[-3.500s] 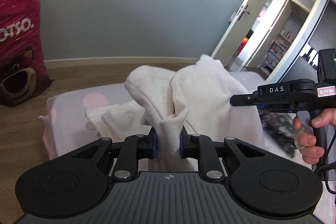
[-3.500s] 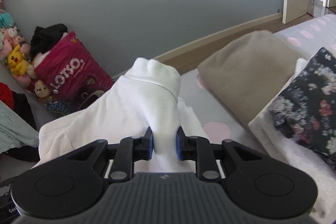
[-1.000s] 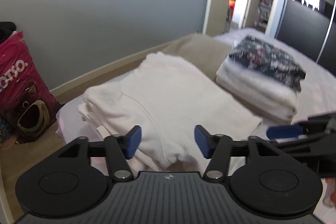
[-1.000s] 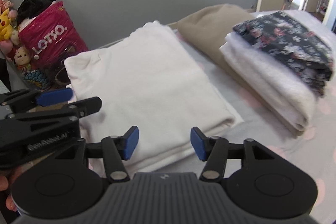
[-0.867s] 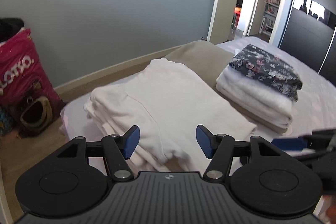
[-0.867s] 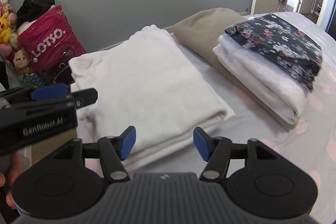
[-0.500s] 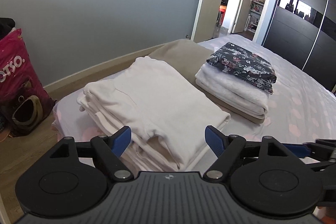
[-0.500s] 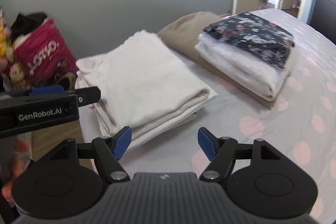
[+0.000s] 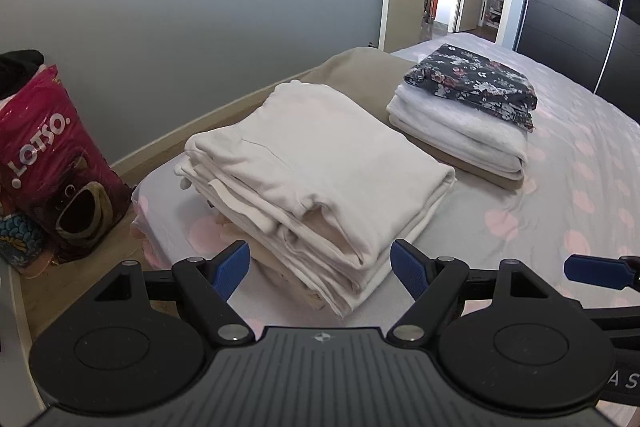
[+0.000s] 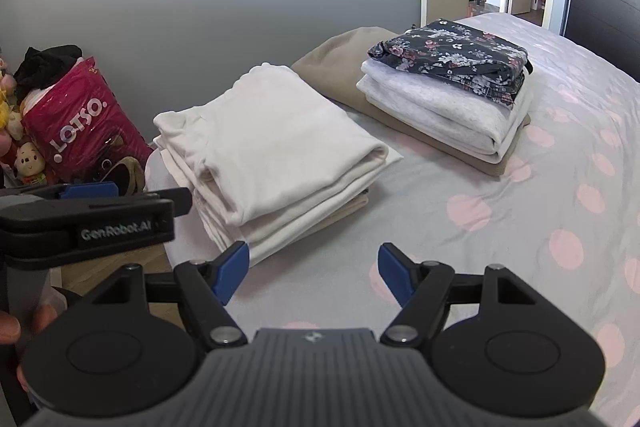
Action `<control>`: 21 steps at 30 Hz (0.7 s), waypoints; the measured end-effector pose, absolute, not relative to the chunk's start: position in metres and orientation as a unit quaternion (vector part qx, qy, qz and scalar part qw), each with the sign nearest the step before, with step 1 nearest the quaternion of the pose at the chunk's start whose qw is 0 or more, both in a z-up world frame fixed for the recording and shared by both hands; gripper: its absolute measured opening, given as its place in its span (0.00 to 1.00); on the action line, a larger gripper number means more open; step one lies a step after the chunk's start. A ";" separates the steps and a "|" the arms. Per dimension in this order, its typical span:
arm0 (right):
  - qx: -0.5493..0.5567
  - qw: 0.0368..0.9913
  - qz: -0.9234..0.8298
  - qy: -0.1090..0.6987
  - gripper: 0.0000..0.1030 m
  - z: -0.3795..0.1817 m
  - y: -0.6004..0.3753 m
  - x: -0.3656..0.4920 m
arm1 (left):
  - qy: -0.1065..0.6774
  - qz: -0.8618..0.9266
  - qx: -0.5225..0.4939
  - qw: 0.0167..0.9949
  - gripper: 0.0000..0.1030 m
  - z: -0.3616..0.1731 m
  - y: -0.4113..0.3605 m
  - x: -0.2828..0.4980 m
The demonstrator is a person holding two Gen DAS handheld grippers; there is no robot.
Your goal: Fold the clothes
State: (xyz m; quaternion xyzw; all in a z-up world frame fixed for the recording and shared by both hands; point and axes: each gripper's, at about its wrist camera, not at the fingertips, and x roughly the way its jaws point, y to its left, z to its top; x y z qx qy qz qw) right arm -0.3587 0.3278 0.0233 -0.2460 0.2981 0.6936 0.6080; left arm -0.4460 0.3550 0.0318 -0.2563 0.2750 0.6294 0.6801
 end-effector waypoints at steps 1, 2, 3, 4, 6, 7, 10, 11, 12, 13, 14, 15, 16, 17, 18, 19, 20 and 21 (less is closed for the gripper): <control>-0.245 0.610 0.693 0.295 0.72 0.024 0.326 -0.359 | 0.271 0.632 -0.256 0.680 0.75 0.032 0.353 -0.446; -0.243 0.612 0.694 0.292 0.72 0.025 0.325 -0.359 | 0.269 0.634 -0.253 0.680 0.75 0.032 0.352 -0.445; -0.241 0.613 0.695 0.288 0.72 0.026 0.324 -0.360 | 0.269 0.641 -0.248 0.675 0.75 0.033 0.350 -0.444; -0.238 0.613 0.698 0.283 0.75 0.027 0.322 -0.360 | 0.269 0.644 -0.243 0.674 0.75 0.034 0.349 -0.443; -0.234 0.614 0.701 0.277 0.79 0.028 0.320 -0.361 | 0.267 0.644 -0.242 0.675 0.75 0.036 0.348 -0.443; -0.234 0.615 0.701 0.276 0.79 0.029 0.320 -0.362 | 0.268 0.642 -0.249 0.674 0.75 0.036 0.348 -0.444; -0.238 0.614 0.699 0.280 0.79 0.028 0.320 -0.363 | 0.271 0.639 -0.260 0.671 0.75 0.036 0.347 -0.446; -0.239 0.613 0.698 0.282 0.79 0.028 0.320 -0.363 | 0.272 0.639 -0.262 0.670 0.75 0.036 0.347 -0.447; -0.241 0.612 0.698 0.284 0.79 0.027 0.319 -0.364 | 0.275 0.639 -0.261 0.670 0.75 0.035 0.345 -0.447; -0.241 0.611 0.698 0.286 0.79 0.026 0.319 -0.364 | 0.278 0.639 -0.260 0.669 0.75 0.035 0.344 -0.447; -0.242 0.610 0.698 0.287 0.79 0.025 0.317 -0.364 | 0.284 0.640 -0.258 0.665 0.75 0.034 0.342 -0.447; -0.242 0.610 0.698 0.288 0.79 0.024 0.316 -0.365 | 0.291 0.642 -0.256 0.662 0.75 0.032 0.341 -0.446; -0.243 0.609 0.697 0.289 0.79 0.022 0.314 -0.365 | 0.297 0.643 -0.253 0.659 0.75 0.031 0.339 -0.446; -0.243 0.609 0.697 0.291 0.79 0.021 0.313 -0.365 | 0.300 0.644 -0.251 0.657 0.75 0.029 0.338 -0.446; -0.242 0.608 0.697 0.293 0.79 0.019 0.312 -0.364 | 0.303 0.646 -0.252 0.654 0.75 0.028 0.337 -0.446; -0.240 0.608 0.696 0.296 0.79 0.018 0.311 -0.364 | 0.305 0.648 -0.253 0.651 0.75 0.026 0.335 -0.446; -0.238 0.607 0.696 0.301 0.79 0.017 0.311 -0.362 | 0.307 0.648 -0.253 0.650 0.75 0.026 0.335 -0.446; -0.235 0.607 0.695 0.305 0.79 0.016 0.311 -0.361 | 0.309 0.648 -0.254 0.649 0.75 0.025 0.334 -0.446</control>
